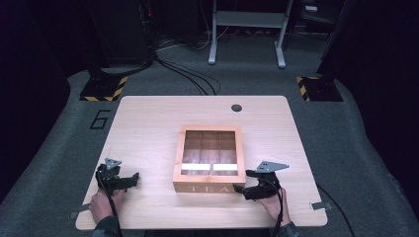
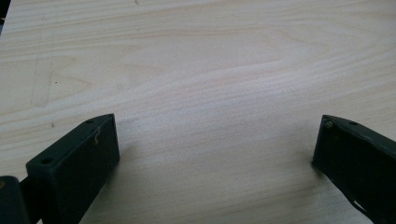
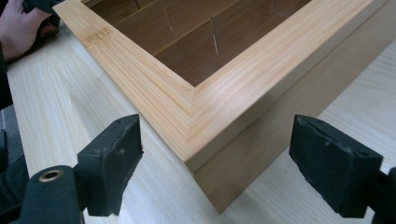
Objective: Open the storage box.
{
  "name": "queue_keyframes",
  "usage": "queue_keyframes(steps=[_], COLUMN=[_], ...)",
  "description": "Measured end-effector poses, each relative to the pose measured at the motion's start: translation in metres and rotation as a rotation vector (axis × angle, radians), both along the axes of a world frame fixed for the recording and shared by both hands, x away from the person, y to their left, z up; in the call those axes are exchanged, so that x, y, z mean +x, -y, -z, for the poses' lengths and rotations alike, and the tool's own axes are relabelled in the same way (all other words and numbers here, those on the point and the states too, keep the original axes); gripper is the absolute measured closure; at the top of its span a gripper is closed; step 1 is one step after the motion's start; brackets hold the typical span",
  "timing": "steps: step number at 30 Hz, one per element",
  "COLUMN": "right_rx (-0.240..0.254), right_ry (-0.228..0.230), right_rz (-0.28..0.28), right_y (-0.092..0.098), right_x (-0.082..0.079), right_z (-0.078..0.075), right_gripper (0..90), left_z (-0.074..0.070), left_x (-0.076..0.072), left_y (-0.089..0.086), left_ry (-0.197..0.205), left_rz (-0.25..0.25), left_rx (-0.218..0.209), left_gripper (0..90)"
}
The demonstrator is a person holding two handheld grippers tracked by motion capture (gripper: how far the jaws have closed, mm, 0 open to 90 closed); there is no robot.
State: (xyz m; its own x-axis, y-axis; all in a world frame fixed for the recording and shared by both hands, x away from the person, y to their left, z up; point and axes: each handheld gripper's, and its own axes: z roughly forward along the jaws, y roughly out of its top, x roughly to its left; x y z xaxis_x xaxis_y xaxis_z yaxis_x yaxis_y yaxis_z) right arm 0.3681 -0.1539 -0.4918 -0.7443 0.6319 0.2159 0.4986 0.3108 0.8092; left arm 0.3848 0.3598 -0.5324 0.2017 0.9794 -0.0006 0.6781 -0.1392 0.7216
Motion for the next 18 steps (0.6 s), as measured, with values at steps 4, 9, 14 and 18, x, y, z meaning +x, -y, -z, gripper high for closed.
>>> queue_keyframes(steps=[4, 9, 14, 18], right_rx=[-0.003, 0.000, -0.032, -0.093], right_ry=[-0.007, -0.002, 0.023, 0.018], right_rz=[0.004, 0.025, 0.106, 0.203], right_y=[0.007, 0.022, 0.048, 0.077], right_x=[-0.004, -0.012, -0.016, -0.018], right_z=[0.001, 0.001, 0.005, 0.016], right_gripper=[15.0, 14.6, 14.5, 14.6], left_z=[0.000, 0.000, 0.000, 0.000], left_x=[0.000, 0.000, 0.000, 0.000], left_y=[0.000, 0.000, 0.000, 0.000], left_ry=[0.000, 0.003, 0.000, -0.002], left_rz=[0.000, 0.000, 0.000, 0.000], left_rx=[0.001, -0.001, 0.001, 0.001], left_gripper=[0.1, 0.1, 0.2, 0.2])
